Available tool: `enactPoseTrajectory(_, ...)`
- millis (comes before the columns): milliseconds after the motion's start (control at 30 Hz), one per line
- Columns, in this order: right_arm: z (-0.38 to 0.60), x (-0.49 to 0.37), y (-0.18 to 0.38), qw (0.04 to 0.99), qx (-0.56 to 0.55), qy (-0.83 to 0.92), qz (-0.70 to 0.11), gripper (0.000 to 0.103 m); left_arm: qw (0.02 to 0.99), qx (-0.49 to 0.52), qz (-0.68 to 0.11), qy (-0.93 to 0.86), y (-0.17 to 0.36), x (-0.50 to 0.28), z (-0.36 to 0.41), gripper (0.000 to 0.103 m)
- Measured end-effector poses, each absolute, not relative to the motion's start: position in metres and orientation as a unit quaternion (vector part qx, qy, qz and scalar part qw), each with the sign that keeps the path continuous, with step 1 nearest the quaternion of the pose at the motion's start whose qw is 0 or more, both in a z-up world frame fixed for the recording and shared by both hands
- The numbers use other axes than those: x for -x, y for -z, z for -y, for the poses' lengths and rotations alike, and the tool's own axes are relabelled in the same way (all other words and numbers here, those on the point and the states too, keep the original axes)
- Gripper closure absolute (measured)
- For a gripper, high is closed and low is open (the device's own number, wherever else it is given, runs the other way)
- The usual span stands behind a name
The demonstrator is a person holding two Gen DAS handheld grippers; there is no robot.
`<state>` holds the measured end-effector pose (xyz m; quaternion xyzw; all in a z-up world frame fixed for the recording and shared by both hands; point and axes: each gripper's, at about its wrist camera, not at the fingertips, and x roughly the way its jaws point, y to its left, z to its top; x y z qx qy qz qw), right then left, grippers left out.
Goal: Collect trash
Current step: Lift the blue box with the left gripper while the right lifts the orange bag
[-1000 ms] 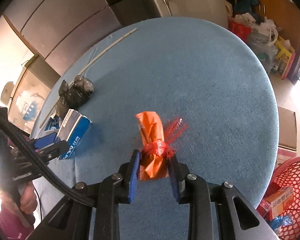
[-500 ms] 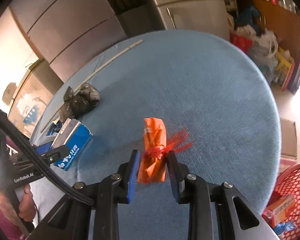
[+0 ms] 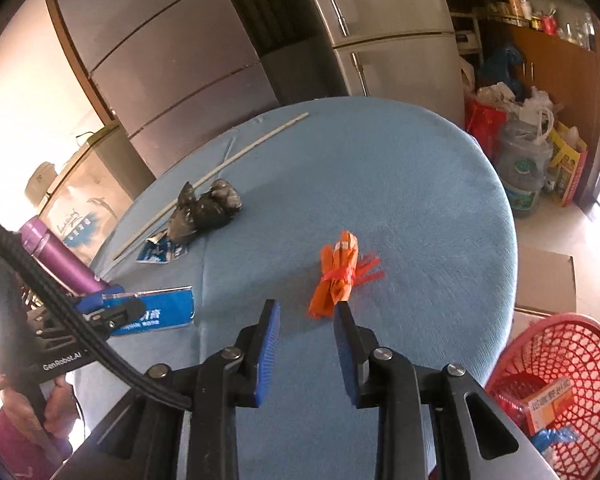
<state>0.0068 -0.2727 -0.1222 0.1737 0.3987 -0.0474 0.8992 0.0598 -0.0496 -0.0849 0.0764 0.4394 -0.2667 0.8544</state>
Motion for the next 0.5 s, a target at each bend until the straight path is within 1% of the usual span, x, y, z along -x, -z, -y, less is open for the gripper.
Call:
enactPoseTrajectory(167, 0.270, 0.006, 0.128, 0.896, -0.170, 0.048, -0.407, 0.072, 0.837, -0.072, -0.470, 0.272, 0.107, -0.040, 0.036, 0.043)
enactPoseTrajectory(200, 0.271, 0.006, 0.129, 0.894, -0.174, 0.047, -0.410, 0.072, 0.832, -0.072, -0.476, 0.275, 0.110, -0.038, 0.035, 0.041)
enactPoseTrajectory(333, 0.284, -0.004, 0.134, 0.883, -0.208, 0.049, -0.418, 0.071, 0.832, -0.081, -0.475, 0.276, 0.115, -0.032, 0.033, 0.039)
enactPoseTrajectory(400, 0.290, -0.014, 0.136, 0.879, -0.221, 0.045, -0.420, 0.071, 0.830, -0.075, -0.479, 0.275, 0.115, -0.036, 0.033, 0.033)
enactPoseTrajectory(467, 0.292, -0.026, 0.137, 0.878, -0.218, 0.044, -0.424, 0.069, 0.826, -0.063, -0.486, 0.279, 0.115, -0.042, 0.037, 0.032)
enactPoseTrajectory(500, 0.292, -0.033, 0.139, 0.878, -0.210, 0.048, -0.428, 0.066, 0.825, -0.062, -0.488, 0.279, 0.116, -0.044, 0.037, 0.031)
